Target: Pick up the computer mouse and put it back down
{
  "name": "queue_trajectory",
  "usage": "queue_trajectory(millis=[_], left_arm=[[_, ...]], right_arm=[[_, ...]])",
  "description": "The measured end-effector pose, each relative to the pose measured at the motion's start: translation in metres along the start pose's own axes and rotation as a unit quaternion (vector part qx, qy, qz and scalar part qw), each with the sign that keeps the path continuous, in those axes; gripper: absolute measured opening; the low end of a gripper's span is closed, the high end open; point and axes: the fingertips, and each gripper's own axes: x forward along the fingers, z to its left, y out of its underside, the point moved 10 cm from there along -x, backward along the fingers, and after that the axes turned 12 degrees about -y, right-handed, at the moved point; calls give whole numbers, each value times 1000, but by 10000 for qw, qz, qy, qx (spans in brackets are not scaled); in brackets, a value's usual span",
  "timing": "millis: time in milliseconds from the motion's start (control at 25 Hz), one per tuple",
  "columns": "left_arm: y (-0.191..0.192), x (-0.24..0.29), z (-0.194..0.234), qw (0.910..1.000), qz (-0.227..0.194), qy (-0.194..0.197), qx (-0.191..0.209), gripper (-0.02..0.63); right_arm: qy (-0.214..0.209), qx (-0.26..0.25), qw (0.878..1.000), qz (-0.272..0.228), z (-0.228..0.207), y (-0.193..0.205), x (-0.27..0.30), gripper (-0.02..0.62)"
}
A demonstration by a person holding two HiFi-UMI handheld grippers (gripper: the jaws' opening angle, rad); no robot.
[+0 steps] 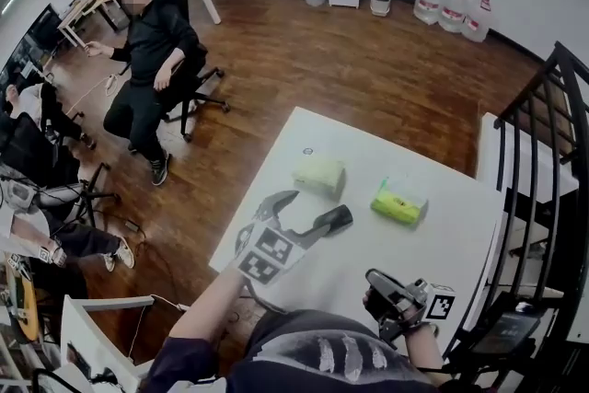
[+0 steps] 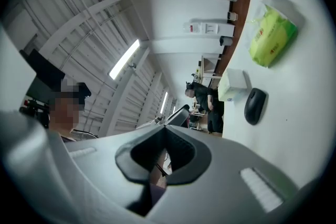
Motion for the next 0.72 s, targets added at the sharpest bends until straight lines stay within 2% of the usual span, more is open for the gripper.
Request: queue_trajectory(millis=[120,240,440,560,720], left_arm=[[5,40,-5,9983,387,426,68,377],[22,83,-17,9922,908,830,219,377],[44,150,-40,9739,1822,1137,741,377],[63,173,-52,9603,2279,1399,793,377],[79,188,-57,9534,2546,1420,775,374]], right_arm=[[141,22,9999,-95,-5,-3,-2,5],[286,41,9995,-151,-11,-5,-2,5],[415,87,9988,-244,-13,-20,-7,5],[487,92,9985,-239,-15,-19,-7,5],[525,93,9983,-239,-18,-19,-5,5]])
